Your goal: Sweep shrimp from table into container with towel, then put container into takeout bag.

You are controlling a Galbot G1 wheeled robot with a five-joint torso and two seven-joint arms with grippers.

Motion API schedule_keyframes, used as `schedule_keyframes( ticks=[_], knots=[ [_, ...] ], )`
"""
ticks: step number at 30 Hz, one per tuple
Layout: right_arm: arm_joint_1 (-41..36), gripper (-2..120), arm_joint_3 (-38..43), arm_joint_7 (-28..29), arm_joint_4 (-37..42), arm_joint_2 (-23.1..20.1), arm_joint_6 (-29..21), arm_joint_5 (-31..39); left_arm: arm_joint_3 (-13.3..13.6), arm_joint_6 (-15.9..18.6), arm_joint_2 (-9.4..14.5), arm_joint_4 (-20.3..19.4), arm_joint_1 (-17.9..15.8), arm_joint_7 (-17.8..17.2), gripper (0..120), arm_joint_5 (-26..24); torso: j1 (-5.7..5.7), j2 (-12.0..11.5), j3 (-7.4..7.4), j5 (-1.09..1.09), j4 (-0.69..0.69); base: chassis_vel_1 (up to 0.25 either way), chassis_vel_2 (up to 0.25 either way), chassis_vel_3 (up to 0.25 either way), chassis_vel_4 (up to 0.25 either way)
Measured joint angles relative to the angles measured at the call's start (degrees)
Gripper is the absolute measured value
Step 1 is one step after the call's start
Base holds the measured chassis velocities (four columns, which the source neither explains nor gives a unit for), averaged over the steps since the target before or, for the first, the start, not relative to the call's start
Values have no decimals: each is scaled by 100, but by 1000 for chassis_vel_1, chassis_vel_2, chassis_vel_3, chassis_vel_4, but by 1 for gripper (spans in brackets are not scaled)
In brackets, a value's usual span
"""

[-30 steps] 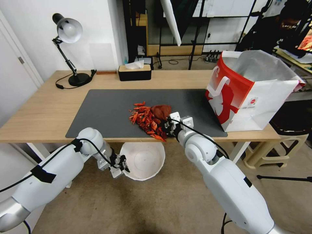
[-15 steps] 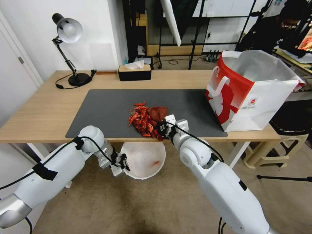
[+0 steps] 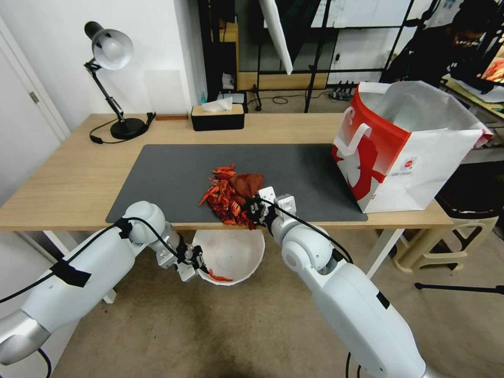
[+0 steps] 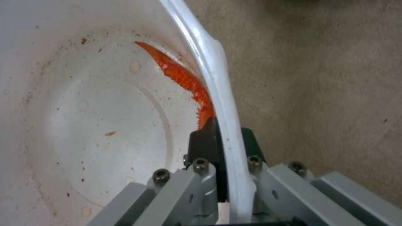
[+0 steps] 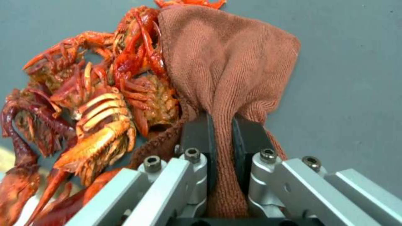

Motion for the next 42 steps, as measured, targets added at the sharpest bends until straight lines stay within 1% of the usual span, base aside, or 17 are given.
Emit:
schedule_keyframes(
  ticks=[13, 28, 42],
  knots=[
    [-508, 6, 159, -185, 499, -295, 8, -101, 1, -18, 17, 29, -12, -14, 0, -1, 0, 0, 0, 0, -1, 0, 0, 0, 0],
    [-901, 6, 217, -288, 875, -346, 0, -346, -3, -17, 32, 26, -32, -26, 0, -2, -1, 0, 0, 0, -1, 0, 0, 0, 0],
    [-1085, 6, 238, -385, 1017, -384, 0, -507, -35, -21, 58, 14, 18, -59, 0, -4, 0, 0, 1, 0, 0, 0, 0, 0, 0]
  ],
)
